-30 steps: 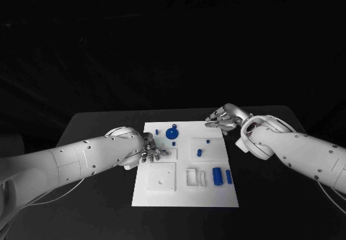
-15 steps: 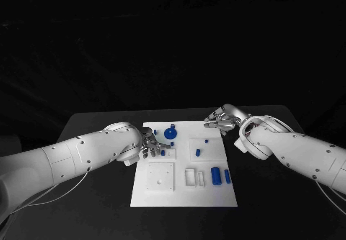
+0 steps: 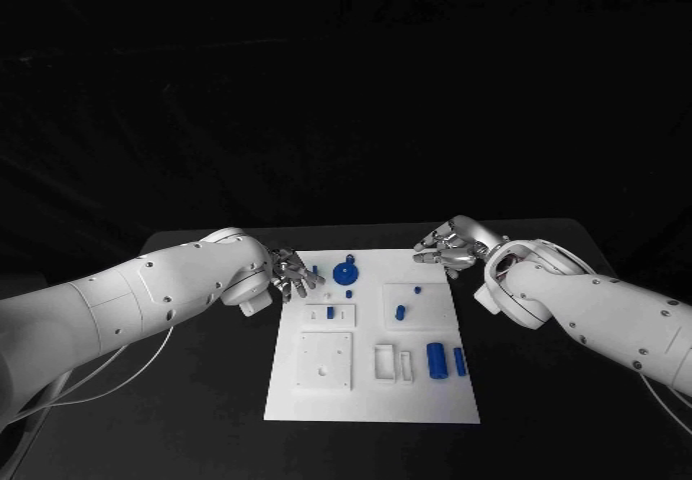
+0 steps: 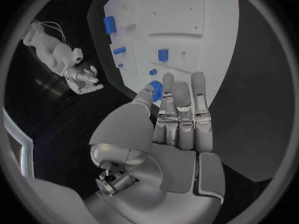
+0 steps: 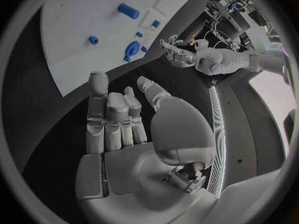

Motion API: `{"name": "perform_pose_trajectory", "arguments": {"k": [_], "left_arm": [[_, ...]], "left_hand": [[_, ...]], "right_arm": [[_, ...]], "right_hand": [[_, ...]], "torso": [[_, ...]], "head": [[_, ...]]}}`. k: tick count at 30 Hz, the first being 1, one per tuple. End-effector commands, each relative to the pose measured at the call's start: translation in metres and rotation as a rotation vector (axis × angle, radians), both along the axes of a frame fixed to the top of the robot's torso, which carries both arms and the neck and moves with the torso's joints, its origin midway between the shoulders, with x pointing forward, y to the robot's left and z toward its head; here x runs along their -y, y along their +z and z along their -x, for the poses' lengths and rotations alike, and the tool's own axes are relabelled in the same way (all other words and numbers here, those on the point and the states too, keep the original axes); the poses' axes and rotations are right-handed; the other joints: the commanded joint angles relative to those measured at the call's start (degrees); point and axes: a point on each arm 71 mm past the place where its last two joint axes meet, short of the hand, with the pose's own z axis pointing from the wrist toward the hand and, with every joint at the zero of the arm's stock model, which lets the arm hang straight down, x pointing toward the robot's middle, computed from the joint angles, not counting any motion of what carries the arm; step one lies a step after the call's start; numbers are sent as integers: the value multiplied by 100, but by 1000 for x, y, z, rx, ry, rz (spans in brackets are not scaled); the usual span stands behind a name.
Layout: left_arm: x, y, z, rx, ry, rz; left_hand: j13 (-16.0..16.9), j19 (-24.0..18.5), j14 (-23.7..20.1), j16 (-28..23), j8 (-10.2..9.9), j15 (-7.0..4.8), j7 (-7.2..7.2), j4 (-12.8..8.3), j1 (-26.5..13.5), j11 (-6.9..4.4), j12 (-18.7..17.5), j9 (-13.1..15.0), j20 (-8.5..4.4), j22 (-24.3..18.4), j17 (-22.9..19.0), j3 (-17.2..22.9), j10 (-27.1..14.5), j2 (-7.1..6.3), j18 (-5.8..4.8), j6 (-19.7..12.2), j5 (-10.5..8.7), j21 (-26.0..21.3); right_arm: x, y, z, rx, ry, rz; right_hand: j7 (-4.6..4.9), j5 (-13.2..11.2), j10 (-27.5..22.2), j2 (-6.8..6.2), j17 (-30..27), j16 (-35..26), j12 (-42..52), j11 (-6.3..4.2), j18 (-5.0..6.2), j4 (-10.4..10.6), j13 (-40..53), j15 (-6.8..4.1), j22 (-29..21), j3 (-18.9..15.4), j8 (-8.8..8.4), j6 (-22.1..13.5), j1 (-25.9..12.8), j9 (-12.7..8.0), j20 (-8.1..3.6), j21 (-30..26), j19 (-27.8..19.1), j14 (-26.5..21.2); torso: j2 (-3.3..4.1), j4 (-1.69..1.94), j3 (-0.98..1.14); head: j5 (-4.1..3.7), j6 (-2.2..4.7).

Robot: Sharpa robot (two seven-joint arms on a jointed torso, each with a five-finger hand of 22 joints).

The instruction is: Assemble the parts on the task board

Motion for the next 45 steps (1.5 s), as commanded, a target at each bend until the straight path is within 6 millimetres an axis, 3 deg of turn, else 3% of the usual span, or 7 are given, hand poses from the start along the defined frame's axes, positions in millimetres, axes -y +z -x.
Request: {"name": "perform_pose_trajectory", "arguments": {"k": [1,5,9,16,23,36,45], "left_arm": [[1,4,-5,6,-15,101],[-10,8,-16,17,4,104],[-16,12,-25,11,-12,87],[-21,17,-38,16,-17,21],[-23,18,-46,26,2,-20],[-28,18,-54,28,58,-81],[-25,13,-55,12,63,-94]], "left_hand": [[10,17,-20,-12,13,8,31,-100,143,9,-34,-174,12,-21,-32,25,-37,56,4,-97,-50,-39],[21,54,-21,43,141,15,75,-191,257,19,-77,-633,18,3,-77,-75,-18,94,8,-221,-154,-98],[31,24,-63,58,167,34,117,-158,254,39,-84,-761,35,20,-89,-165,-44,70,4,-305,-545,-137],[77,61,-67,112,263,53,144,172,-87,69,-46,-951,53,71,-118,-426,-74,-244,24,-437,-645,-185],[118,117,-55,148,393,60,152,476,-369,86,-3,-1047,63,140,-153,-288,-105,-546,43,-545,-786,-251],[127,177,-31,182,447,58,153,664,-486,85,9,-1092,60,225,-165,-169,-105,-661,55,-572,-798,-313],[129,192,-23,200,467,47,142,532,-403,73,12,-1088,50,257,-159,-187,-89,-557,50,-533,-789,-326]], "right_arm": [[0,0,0,7,3,-9],[1,0,-1,5,0,-11],[1,1,-1,7,-3,-13],[0,6,-2,20,-5,-25],[-1,13,-3,36,-8,-38],[-2,27,-5,76,-13,-72],[-2,34,-7,82,-26,-112]], "right_hand": [[16,40,-64,-22,-60,-84,-74,-5,83,35,-46,-2,-55,4,4,-69,-56,-8,1,-132,222,-49],[24,54,-64,-23,-71,-95,-81,0,85,52,-53,-1,-74,4,1,-109,-66,-9,3,-157,230,-44],[24,70,-63,-24,-80,-104,-81,1,85,62,-56,-1,-81,2,3,-111,-69,-7,4,-161,234,-44],[33,99,-77,-38,-103,-131,-108,4,88,71,-77,3,-108,0,4,-142,-73,-7,7,-217,230,-51],[37,121,-88,-51,-119,-150,-128,6,92,82,-94,5,-129,-3,2,-158,-71,-8,9,-248,231,-54],[49,178,-348,-94,-728,-1221,-996,-2,34,125,-828,-1,-795,2,5,-214,-60,-7,5,-899,211,-111],[103,215,-581,-128,-1094,-2179,-1842,38,16,95,-2003,55,-1690,-20,4,-400,-36,-7,70,-1582,134,-179]], "torso": [[10,-22,0],[14,-26,-4],[27,-15,-6],[72,-33,-17],[122,-56,-27],[215,-99,-35],[282,-126,-34]], "head": [[42,54],[55,87],[58,129],[75,206],[113,264],[116,325],[91,397]]}}
